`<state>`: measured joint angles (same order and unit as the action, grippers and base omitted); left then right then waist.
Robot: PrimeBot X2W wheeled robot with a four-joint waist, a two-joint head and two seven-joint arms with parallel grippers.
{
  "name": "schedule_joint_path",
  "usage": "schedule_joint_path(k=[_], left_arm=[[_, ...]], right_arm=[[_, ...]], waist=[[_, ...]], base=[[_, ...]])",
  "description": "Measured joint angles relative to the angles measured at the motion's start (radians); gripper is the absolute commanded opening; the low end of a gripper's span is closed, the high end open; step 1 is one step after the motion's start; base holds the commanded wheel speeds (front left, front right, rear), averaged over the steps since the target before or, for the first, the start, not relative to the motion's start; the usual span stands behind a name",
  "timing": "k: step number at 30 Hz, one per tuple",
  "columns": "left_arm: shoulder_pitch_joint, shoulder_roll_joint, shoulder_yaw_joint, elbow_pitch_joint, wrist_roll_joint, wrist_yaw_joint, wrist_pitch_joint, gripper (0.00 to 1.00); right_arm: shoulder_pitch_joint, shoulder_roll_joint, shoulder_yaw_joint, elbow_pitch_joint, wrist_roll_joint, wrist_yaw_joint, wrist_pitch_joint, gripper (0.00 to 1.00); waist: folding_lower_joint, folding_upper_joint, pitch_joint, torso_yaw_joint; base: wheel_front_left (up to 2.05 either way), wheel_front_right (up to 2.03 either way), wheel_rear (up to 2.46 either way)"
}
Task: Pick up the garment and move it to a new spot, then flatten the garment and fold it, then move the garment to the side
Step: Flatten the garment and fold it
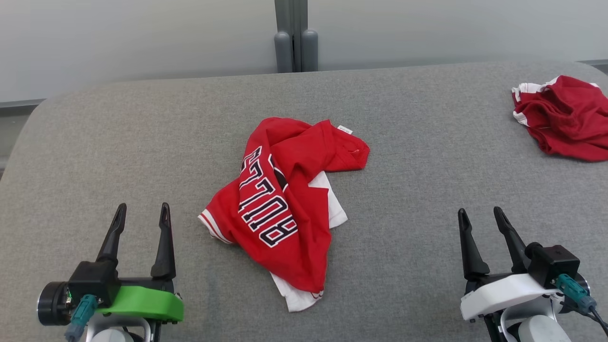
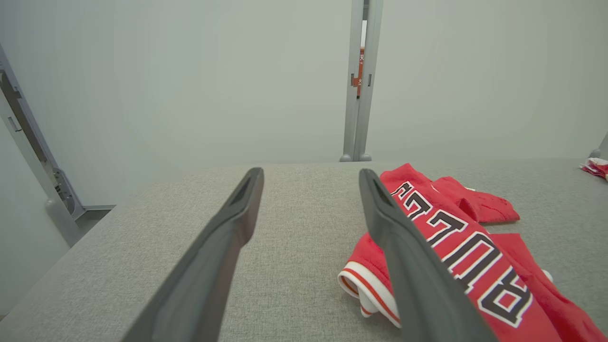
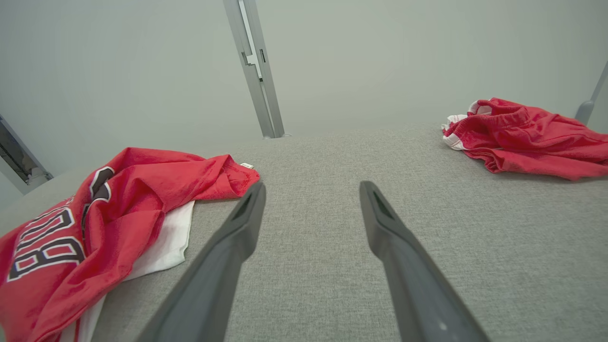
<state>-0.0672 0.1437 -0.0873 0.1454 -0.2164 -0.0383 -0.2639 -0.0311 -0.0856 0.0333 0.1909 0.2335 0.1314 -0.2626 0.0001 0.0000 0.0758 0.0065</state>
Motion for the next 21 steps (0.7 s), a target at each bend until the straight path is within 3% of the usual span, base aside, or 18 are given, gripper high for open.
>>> schedule_joint_path(k=[13,21], left_arm=[[0.017,-0.061,0.058,0.029,0.055,-0.056,0.0,1.0],[0.001,-0.079,0.064,0.038,0.073,-0.073,0.0,1.0]], right_arm=[[-0.003,-0.013,0.031,0.031,0.0,0.0,0.0,1.0],[-0.178,-0.058,0.128,0.114,-0.001,0.0,0.0,1.0]], waist=[[-0.0001,0.0,-0.016,0.039],[-0.0001,0.0,0.01,0.082]], base=[[0.0,0.0,0.0],[0.0,0.0,0.0]])
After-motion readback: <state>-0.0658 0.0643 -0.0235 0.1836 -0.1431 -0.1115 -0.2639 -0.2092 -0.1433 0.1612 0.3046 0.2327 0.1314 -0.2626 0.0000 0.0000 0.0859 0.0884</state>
